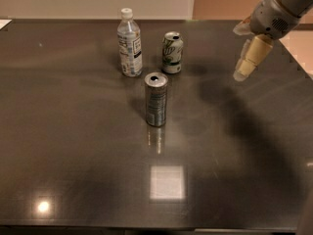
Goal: Move 7up can near redbull can
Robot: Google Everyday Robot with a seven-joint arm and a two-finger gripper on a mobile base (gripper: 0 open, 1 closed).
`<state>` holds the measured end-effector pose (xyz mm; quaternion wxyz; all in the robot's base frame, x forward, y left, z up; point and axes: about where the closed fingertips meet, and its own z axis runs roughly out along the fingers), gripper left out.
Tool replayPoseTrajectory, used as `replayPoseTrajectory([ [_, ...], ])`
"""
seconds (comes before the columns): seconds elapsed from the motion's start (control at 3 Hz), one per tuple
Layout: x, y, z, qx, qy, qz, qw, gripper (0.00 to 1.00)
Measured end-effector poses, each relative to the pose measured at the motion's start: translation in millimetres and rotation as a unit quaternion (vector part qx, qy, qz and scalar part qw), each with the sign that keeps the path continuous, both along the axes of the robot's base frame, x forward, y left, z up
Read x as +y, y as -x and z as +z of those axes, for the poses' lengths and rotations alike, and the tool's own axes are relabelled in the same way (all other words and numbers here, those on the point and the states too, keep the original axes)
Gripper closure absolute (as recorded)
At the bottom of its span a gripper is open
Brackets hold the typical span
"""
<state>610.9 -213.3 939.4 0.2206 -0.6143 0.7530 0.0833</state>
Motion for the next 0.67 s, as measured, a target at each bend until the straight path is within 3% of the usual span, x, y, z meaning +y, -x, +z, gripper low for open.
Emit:
replayPoseTrajectory([
  [0.67, 5.6, -8.6, -4.4, 0.001, -0.009, 0.002, 1.0, 0.0],
])
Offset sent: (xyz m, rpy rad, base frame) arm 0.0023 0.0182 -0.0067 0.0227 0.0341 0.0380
